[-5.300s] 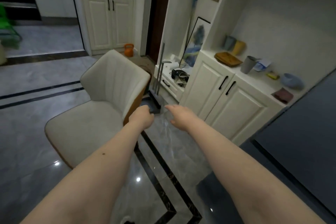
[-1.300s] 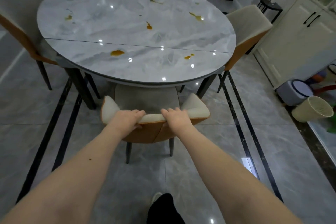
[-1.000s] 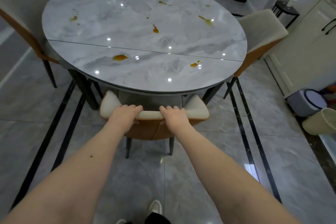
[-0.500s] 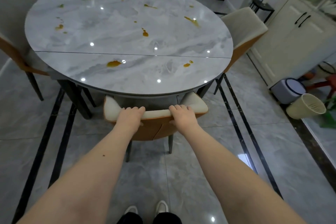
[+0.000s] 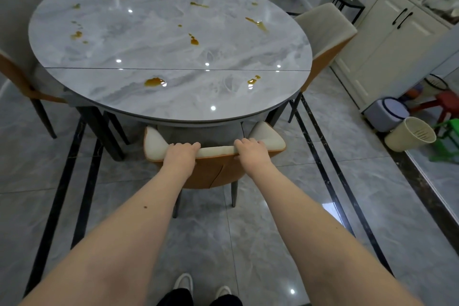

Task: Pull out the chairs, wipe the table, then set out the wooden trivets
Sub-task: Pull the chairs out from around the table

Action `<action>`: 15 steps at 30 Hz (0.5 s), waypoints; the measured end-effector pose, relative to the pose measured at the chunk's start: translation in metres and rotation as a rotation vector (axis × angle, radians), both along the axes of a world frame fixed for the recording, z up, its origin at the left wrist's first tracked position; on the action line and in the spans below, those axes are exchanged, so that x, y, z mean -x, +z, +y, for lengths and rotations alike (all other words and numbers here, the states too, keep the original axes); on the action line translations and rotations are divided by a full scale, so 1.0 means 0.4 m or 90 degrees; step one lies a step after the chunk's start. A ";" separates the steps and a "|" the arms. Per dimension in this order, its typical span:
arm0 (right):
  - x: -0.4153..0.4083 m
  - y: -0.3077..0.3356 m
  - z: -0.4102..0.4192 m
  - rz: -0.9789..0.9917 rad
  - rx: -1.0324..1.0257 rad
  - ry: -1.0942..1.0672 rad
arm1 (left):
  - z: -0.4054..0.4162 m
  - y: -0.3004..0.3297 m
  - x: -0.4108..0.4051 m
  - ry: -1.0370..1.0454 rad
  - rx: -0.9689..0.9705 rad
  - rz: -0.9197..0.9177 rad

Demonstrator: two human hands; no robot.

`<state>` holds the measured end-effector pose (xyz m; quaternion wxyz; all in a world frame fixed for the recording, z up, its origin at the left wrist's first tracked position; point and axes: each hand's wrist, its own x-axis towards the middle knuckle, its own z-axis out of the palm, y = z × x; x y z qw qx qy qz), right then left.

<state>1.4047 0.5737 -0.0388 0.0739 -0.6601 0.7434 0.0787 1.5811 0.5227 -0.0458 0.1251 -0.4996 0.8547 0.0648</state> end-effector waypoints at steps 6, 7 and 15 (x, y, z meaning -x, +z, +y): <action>0.006 0.001 0.043 -0.008 -0.021 0.020 | 0.047 0.004 -0.001 0.010 -0.010 -0.014; 0.010 0.002 0.054 -0.011 -0.026 0.025 | 0.059 0.003 0.001 0.012 -0.010 -0.017; 0.032 0.015 0.078 -0.002 -0.066 0.062 | 0.118 0.003 0.016 0.038 -0.042 -0.021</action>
